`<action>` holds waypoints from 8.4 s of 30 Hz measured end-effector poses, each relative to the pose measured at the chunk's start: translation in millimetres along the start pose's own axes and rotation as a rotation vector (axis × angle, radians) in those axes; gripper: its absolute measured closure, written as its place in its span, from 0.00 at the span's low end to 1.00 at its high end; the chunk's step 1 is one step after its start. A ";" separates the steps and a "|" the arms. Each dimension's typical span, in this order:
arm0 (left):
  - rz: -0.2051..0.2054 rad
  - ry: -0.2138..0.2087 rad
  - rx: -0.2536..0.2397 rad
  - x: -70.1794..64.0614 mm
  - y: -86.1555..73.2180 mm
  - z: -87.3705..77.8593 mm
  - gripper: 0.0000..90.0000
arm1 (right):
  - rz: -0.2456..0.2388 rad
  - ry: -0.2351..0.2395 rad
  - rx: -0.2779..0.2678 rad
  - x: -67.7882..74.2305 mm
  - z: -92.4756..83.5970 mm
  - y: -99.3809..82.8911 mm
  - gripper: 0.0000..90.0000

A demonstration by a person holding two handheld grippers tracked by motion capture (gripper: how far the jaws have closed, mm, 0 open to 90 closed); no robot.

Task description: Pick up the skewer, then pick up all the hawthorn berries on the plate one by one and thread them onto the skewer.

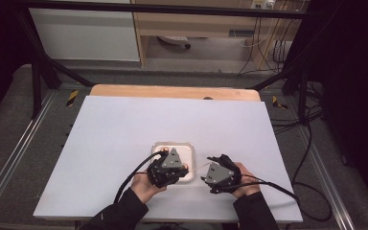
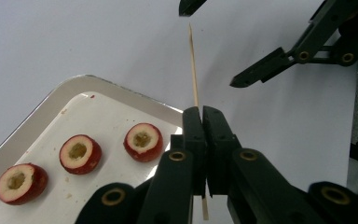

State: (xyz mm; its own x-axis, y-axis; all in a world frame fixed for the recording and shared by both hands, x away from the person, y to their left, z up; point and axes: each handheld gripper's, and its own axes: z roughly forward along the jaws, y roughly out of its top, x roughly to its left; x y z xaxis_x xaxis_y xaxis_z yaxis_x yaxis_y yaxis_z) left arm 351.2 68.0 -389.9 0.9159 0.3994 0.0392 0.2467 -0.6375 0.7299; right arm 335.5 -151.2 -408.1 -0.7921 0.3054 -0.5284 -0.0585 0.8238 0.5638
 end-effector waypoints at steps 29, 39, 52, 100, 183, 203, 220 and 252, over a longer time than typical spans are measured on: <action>0.045 -0.042 0.058 -9.0 8.7 12.5 0.99 | -0.460 0.004 0.038 11.5 7.0 -5.5 0.96; 0.008 -0.057 0.065 -1.0 11.3 9.6 0.96 | -0.524 0.002 0.041 11.4 5.3 -5.3 0.99; -0.006 -0.067 0.271 4.8 21.0 23.9 0.91 | -0.605 -0.027 0.092 14.2 11.0 4.0 0.99; -0.151 0.149 0.002 21.0 -61.2 -34.0 0.98 | 0.583 0.075 0.058 -34.5 -1.2 -31.1 0.17; -0.258 0.225 -0.142 24.7 -103.1 -52.5 0.98 | 0.797 0.390 0.342 -47.7 90.9 57.1 0.67; -0.354 0.236 -0.224 22.8 -105.1 -55.4 0.98 | 1.001 0.293 -0.163 -60.7 47.9 45.1 0.67; -0.390 0.236 -0.313 15.4 -103.8 -59.3 0.98 | 1.183 0.173 -0.565 -48.1 53.4 59.6 0.67; -0.430 0.201 -0.375 9.1 -99.1 -60.1 0.98 | 1.263 0.177 -0.884 -37.7 65.3 63.6 0.68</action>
State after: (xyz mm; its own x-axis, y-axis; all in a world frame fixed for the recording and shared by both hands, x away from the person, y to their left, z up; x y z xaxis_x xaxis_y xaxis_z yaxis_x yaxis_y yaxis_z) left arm 316.0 174.4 -420.9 0.6722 0.7094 -0.2117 0.4198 -0.1297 0.8983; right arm 401.3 -79.2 -393.8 -0.6568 0.4492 0.6057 0.4027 -0.4701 0.7854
